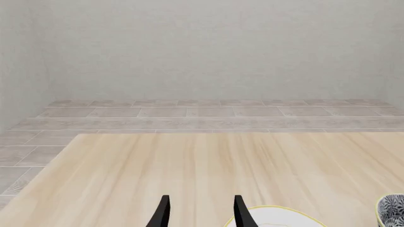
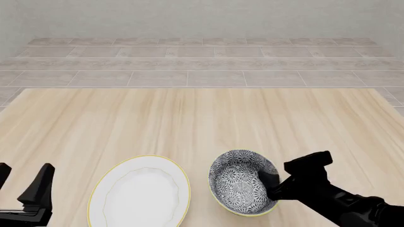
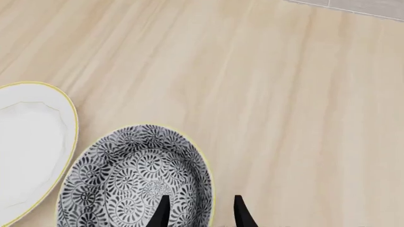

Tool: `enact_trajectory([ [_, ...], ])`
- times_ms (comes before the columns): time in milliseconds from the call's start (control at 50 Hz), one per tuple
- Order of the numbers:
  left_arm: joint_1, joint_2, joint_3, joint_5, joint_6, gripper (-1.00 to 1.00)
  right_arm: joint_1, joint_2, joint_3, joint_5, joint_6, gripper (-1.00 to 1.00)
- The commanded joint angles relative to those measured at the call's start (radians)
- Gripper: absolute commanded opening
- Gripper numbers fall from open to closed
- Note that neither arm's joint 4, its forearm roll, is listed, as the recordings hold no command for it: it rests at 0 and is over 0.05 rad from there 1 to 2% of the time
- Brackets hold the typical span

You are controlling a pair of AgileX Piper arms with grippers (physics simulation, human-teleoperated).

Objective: Put the bowl on the plate.

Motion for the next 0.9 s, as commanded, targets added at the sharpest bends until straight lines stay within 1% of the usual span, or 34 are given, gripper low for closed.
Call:
enact_trajectory([
  [20,0.0,0.008,0.0,-0.006,0.0,1.0,-0.001,0.051,0.009,-0.043,0.006,1.0],
  [360,0.0,0.004,0.0,-0.003,0.0,1.0,0.007,0.074,0.014,-0.059,0.01,1.0],
  [640,0.001,0.006,0.0,-0.006,0.0,1.0,0.001,0.106,0.021,-0.091,0.009,1.0],
  [840,0.002,0.006,0.0,-0.007,0.001,1.0,0.003,0.114,0.019,-0.094,0.021,1.0],
  [860,0.002,0.008,0.0,-0.009,0.001,1.0,-0.004,0.106,0.018,-0.09,0.016,-1.0],
  [900,0.002,0.01,0.0,-0.011,0.001,1.0,-0.004,0.099,0.019,-0.085,0.017,-1.0],
])
